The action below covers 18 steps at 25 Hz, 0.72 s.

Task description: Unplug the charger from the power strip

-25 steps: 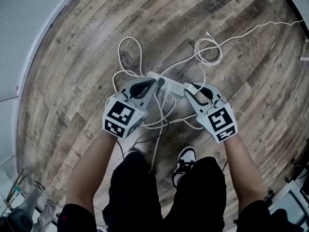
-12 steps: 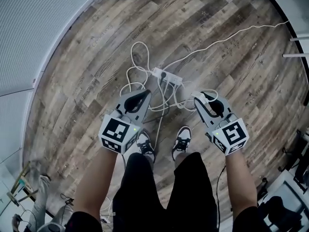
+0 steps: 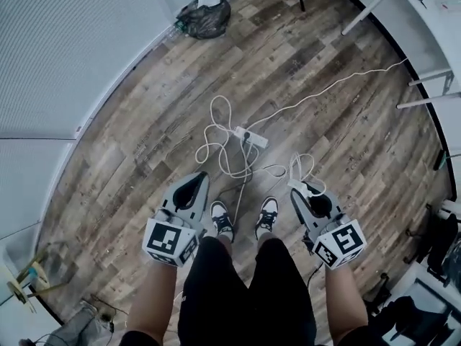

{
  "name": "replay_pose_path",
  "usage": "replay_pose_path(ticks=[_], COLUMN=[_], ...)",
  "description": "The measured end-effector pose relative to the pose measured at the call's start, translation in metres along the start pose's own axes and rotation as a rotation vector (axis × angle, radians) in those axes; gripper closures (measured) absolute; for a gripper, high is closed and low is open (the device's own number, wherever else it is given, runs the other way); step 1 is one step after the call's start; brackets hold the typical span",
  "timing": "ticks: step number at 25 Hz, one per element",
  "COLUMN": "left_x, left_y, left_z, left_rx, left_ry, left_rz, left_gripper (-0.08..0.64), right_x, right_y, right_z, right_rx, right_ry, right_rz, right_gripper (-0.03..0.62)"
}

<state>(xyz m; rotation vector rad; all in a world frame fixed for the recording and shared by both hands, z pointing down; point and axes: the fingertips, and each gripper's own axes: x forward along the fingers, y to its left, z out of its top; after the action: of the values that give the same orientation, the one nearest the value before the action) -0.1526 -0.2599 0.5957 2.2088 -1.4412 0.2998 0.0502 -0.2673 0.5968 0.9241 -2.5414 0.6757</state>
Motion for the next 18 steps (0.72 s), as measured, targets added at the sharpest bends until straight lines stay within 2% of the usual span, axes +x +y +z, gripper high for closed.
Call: replay_pose_path(ticks=[2, 5, 9, 13, 18], left_x=[-0.035, -0.080, -0.136, -0.171, -0.195], left_y=[-0.008, -0.020, -0.031, -0.051, -0.094], left_z=[0.037, 0.083, 0.124, 0.150, 0.176], left_rx=[-0.015, -0.019, -0.028, -0.036, -0.006], left_ry=[-0.034, -0.075, -0.098, -0.138, -0.168], left_rz=[0.026, 0.035, 0.037, 0.041, 0.054], left_gripper=[0.537, 0.537, 0.537, 0.537, 0.537], right_x=[-0.029, -0.067, -0.106, -0.141, -0.181], right_y=[0.018, 0.046, 0.083, 0.105, 0.118], right_z=[0.047, 0.113, 0.173, 0.203, 0.209], right_rx=[0.007, -0.046, -0.078, -0.104, -0.113], right_ry=[-0.048, -0.130, -0.218, -0.245, -0.254], right_rz=[-0.023, -0.058, -0.101, -0.097, -0.050], right_gripper=[0.483, 0.483, 0.483, 0.483, 0.483])
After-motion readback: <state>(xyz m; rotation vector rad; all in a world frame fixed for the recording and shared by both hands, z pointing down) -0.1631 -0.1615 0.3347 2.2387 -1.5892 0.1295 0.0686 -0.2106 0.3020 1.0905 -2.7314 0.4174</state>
